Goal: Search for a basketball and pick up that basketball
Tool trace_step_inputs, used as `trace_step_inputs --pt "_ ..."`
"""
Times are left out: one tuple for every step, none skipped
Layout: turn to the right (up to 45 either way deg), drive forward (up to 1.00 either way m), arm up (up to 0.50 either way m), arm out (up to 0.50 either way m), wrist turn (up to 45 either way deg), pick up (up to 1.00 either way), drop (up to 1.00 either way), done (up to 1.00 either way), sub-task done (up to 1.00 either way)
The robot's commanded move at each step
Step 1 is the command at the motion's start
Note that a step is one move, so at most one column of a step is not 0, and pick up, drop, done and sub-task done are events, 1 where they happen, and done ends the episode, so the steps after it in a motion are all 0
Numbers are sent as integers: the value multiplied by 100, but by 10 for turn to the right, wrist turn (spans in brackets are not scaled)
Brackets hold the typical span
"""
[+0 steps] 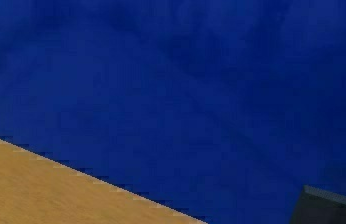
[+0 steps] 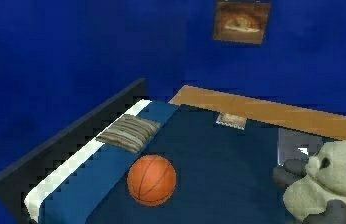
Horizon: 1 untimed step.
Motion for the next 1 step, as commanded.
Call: trace_step_inputs --pt "0 0 22 0 0 0 0 0 0"
